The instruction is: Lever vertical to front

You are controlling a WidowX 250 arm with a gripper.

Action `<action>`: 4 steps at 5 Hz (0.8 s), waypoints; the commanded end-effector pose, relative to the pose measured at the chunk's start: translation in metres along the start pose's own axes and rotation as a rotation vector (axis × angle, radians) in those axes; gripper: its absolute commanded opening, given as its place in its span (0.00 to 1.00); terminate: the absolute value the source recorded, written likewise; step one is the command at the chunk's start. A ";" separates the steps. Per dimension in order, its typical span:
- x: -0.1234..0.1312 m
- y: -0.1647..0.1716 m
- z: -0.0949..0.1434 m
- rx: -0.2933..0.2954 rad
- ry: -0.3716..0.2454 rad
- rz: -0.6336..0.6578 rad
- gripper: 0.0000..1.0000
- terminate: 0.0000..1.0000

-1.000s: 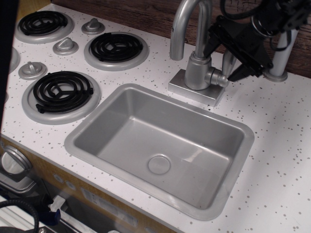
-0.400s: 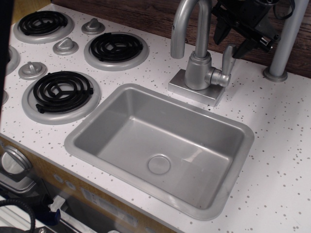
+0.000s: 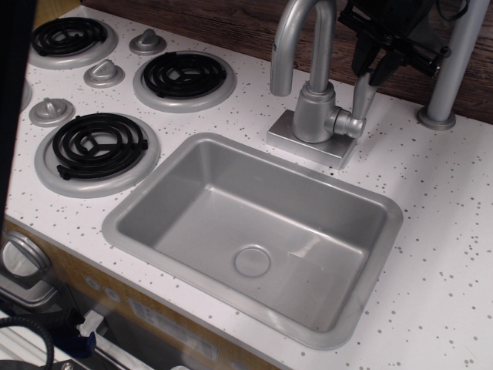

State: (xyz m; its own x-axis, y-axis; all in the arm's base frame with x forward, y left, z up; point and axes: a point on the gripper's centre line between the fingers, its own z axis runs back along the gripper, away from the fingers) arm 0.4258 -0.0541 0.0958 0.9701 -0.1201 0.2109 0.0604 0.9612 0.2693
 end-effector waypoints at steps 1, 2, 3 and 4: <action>-0.019 0.011 0.012 -0.007 0.015 0.069 0.00 0.00; -0.033 0.008 0.011 -0.019 0.045 0.082 0.00 0.00; -0.041 0.003 -0.003 -0.064 0.062 0.084 0.00 0.00; -0.046 -0.003 -0.023 -0.120 0.066 0.081 0.00 0.00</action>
State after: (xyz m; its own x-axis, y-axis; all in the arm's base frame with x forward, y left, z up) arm 0.3832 -0.0542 0.0461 0.9901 -0.0483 0.1321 0.0308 0.9908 0.1314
